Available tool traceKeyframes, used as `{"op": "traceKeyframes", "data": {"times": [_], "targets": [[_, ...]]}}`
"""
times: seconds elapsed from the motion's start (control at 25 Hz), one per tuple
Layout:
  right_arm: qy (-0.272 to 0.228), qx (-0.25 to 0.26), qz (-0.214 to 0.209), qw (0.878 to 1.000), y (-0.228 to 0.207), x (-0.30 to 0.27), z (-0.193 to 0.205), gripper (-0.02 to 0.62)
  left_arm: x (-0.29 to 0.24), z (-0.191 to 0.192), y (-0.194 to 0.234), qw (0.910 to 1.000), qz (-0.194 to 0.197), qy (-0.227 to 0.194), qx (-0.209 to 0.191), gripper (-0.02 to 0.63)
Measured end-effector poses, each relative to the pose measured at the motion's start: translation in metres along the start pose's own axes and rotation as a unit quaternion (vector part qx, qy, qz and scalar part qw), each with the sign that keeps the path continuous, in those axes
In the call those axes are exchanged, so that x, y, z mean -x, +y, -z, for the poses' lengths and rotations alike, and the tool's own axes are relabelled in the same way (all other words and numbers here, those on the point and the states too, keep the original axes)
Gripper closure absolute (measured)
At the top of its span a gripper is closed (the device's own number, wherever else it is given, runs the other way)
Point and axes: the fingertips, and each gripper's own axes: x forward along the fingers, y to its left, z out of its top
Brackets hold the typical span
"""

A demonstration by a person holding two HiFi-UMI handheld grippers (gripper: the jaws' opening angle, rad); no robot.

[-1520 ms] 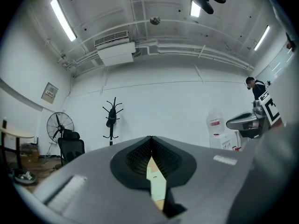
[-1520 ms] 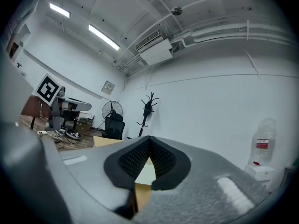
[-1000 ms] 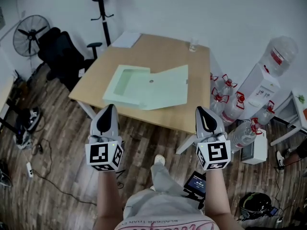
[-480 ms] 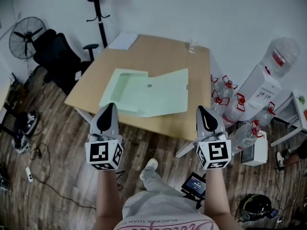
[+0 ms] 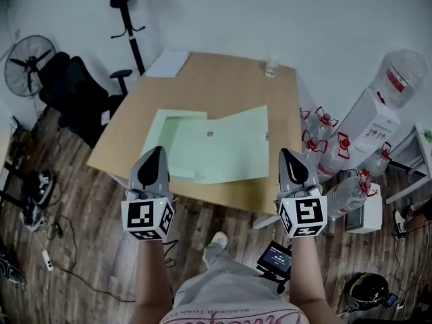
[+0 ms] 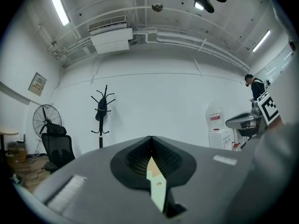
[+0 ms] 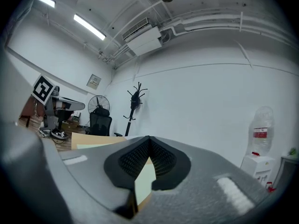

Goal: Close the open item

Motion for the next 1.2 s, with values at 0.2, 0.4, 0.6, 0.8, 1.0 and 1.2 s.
{"op": "traceKeyframes", "data": {"times": [0.2,0.4,0.6,0.8,1.0,1.2], "targets": [[0.010,-0.015,0.016,1.000,-0.014,-0.032,0.010,0.594,-0.041,0.006,0.009,0.9998,0.016,0.010,-0.004,0.592],[0.017,-0.024,0.039,0.999,-0.030,-0.058,0.017,0.594,-0.083,0.011,0.015,0.9991,0.038,0.018,-0.010,0.592],[0.026,-0.039,0.076,0.996,-0.054,-0.074,0.029,0.594,-0.121,0.016,0.015,0.9975,0.064,0.027,-0.017,0.591],[0.043,-0.057,0.108,0.992,-0.074,-0.082,0.048,0.594,-0.154,0.026,0.008,0.9953,0.089,0.036,-0.019,0.592],[0.065,-0.062,0.111,0.990,-0.083,-0.085,0.064,0.594,-0.178,0.034,-0.005,0.9924,0.112,0.045,-0.020,0.591],[0.095,-0.070,0.112,0.987,-0.086,-0.091,0.088,0.594,-0.193,0.048,-0.005,0.9912,0.117,0.058,-0.015,0.591]]}}
